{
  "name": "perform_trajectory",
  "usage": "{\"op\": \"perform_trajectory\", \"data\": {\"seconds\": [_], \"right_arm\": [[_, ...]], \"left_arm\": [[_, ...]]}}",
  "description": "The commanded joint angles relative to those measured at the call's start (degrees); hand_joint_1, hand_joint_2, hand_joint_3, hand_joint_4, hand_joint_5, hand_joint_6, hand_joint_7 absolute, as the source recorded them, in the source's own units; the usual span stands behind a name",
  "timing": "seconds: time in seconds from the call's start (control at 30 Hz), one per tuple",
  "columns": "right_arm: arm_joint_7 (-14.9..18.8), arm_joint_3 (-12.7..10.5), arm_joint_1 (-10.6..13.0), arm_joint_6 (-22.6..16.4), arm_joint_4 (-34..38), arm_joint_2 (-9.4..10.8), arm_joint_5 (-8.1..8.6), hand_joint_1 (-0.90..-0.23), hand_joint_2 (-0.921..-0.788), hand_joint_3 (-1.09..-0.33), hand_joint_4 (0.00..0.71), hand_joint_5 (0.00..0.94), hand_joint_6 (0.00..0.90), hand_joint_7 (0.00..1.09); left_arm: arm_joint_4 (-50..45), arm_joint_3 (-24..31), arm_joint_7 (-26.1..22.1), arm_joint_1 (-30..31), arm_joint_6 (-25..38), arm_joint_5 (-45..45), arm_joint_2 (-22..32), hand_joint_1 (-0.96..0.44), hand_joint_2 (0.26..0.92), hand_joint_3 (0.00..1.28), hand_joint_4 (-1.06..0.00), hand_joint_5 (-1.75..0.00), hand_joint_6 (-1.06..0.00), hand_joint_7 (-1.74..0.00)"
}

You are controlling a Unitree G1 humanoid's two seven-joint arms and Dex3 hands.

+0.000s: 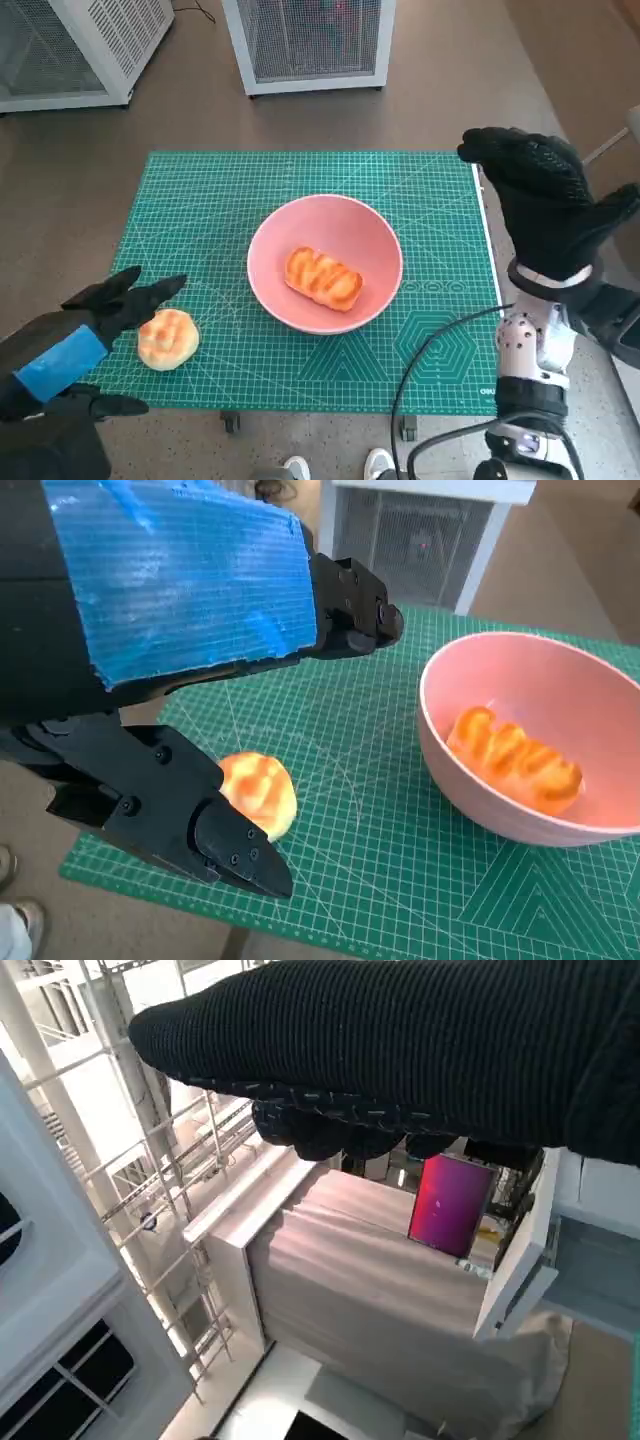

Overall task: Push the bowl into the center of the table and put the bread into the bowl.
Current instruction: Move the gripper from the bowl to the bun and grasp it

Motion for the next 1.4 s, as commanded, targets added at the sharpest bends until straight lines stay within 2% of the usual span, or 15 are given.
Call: {"op": "perform_trajectory", "data": {"seconds": [0.03, 0.37, 0.77, 1.17, 1.4], "right_arm": [[0.19, -0.06, 0.78, 0.90, 0.91, -0.39, -0.06, -0.522, -0.921, -0.528, 0.261, 0.002, 0.365, 0.00], [0.51, -0.37, 0.65, 1.44, 1.09, -1.25, -0.08, -0.523, -0.921, -0.528, 0.267, 0.004, 0.367, 0.00], [0.70, -0.76, 0.47, 1.96, 0.90, -2.45, 0.03, -0.524, -0.921, -0.523, 0.274, 0.004, 0.371, 0.00], [0.64, -0.76, 0.56, 1.95, 0.48, -3.06, -0.15, -0.524, -0.921, -0.525, 0.277, 0.004, 0.375, 0.00], [0.56, -0.84, 0.66, 1.98, 0.04, -3.34, -0.15, -0.529, -0.921, -0.526, 0.277, 0.003, 0.376, 0.00]], "left_arm": [[1.58, -4.08, 2.34, -0.21, 1.27, 1.29, 1.61, -0.09, 0.713, 0.00, -0.09, -0.01, -0.25, -0.02], [7.30, -15.55, 9.49, -2.85, 0.78, 8.12, 1.60, -0.12, 0.720, 0.01, -0.11, -0.01, -0.27, -0.02], [16.94, -27.33, 16.27, -7.12, 0.15, 17.18, -1.85, -0.12, 0.729, 0.01, -0.15, -0.01, -0.32, -0.02], [24.97, -33.46, 15.82, -10.85, 3.01, 22.62, -3.91, -0.09, 0.740, 0.01, -0.20, -0.01, -0.34, -0.01], [27.78, -35.14, 14.42, -12.14, 5.27, 24.73, -4.18, 0.00, 0.765, 0.02, -0.29, -0.03, -0.44, -0.04]]}}
